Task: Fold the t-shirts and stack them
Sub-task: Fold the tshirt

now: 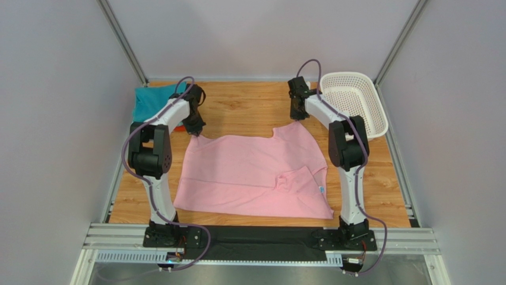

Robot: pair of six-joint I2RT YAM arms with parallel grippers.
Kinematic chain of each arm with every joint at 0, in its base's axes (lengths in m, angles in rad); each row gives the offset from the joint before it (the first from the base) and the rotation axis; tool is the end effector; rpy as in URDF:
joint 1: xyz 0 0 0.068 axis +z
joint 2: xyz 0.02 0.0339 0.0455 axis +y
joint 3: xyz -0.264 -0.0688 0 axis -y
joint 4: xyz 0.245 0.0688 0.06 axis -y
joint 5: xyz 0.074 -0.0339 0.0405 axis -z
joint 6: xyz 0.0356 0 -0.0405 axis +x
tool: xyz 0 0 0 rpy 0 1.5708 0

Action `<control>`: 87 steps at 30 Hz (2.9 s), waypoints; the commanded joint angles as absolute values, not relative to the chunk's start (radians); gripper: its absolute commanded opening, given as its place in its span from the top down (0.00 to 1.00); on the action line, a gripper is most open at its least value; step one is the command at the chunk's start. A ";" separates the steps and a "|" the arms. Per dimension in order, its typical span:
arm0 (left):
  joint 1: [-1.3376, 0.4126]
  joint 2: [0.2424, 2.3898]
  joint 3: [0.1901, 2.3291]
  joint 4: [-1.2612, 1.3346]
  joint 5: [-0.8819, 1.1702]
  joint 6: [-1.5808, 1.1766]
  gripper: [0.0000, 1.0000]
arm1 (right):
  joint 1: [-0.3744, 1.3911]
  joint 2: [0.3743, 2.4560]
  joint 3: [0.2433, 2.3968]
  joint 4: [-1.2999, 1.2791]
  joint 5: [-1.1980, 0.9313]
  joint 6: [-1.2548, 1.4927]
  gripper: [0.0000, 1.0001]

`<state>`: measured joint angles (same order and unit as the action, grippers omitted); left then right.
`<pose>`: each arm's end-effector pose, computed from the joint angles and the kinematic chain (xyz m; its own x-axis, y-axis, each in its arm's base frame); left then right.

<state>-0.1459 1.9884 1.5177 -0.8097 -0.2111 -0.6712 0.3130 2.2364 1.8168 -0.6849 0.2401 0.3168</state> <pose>0.4006 -0.0513 0.1929 -0.7938 -0.4980 -0.3491 -0.5247 0.8510 -0.0209 0.4593 0.1398 0.1791 -0.8690 0.0368 -0.4934 0.0772 0.9951 -0.0618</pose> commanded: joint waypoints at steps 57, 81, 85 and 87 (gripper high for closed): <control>-0.143 1.319 0.861 -0.621 -0.160 -0.650 1.00 | 0.440 1.045 0.761 -0.712 -0.034 0.439 1.00; -0.143 1.060 0.870 -0.802 -0.131 -0.782 0.00 | 0.485 0.900 0.701 -0.649 -0.224 0.610 0.00; -0.143 1.144 0.919 -0.770 -0.060 -0.773 0.00 | 0.498 1.011 0.725 -0.537 -0.281 0.611 0.00; -0.156 1.212 0.940 -0.721 -0.041 -0.759 0.00 | 0.514 1.086 0.745 -0.517 -0.272 0.601 0.00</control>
